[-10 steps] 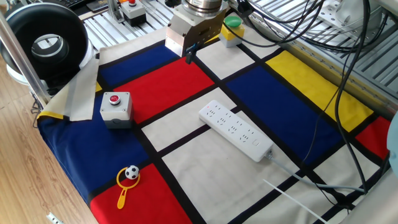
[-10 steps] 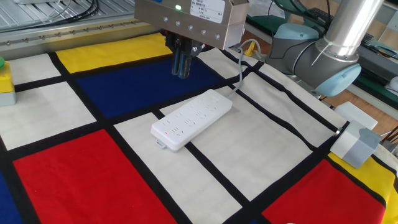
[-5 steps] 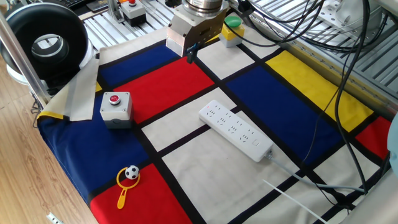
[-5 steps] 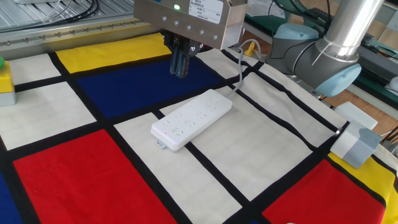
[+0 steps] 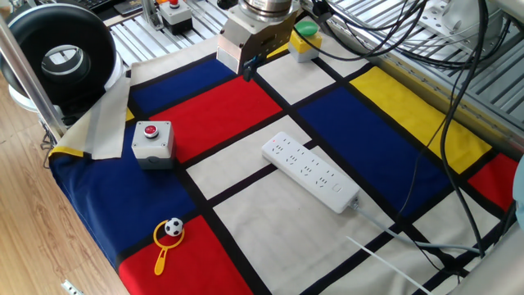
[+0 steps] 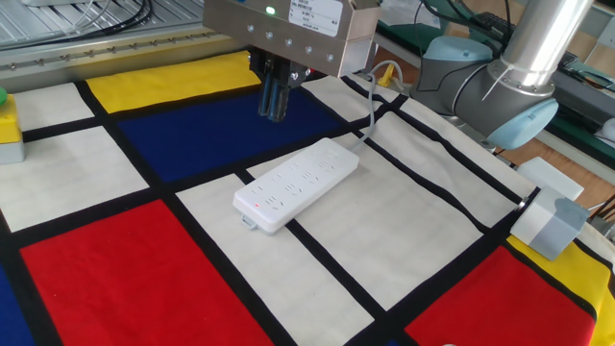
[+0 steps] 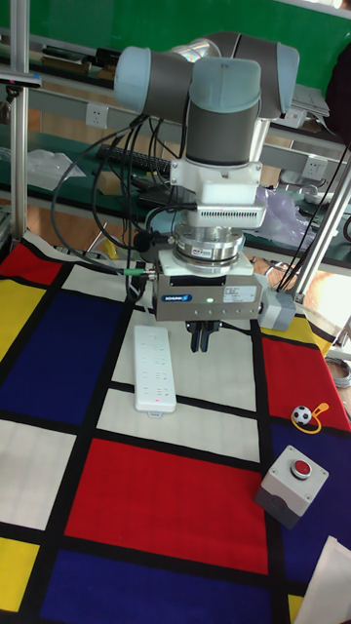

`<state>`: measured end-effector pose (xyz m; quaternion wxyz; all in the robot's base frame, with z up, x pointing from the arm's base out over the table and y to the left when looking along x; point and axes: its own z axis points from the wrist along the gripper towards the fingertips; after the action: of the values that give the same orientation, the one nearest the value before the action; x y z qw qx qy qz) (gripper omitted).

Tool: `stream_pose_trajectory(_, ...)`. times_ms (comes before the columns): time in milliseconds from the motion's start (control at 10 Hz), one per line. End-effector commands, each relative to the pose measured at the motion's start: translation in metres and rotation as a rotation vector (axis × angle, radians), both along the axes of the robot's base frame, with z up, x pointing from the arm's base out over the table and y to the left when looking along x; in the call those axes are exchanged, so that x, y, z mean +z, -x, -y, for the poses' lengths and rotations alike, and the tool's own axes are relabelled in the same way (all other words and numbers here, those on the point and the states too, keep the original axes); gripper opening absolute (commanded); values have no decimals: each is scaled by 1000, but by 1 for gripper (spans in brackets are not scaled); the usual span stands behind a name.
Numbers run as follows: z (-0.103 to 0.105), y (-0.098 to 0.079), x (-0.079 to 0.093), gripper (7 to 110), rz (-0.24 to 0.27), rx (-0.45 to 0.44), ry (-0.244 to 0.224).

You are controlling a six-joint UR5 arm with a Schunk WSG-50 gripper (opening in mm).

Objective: Turn off the power strip by pressing the button

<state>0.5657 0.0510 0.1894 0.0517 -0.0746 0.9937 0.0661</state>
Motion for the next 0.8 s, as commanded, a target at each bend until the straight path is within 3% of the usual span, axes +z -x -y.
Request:
stream_pose_trajectory(0,-4,-2,2,7,9,5,-20)
stream_pose_trajectory(300,0,5,1,7,-20,-3,-2)
stream_pose_trajectory(400,2,2,1,7,-4,27,8)
stream_pose_trajectory(500,10,-6,1,7,34,81,47)
stream_pose_trajectory(700,5,-14,2,7,72,132,34)
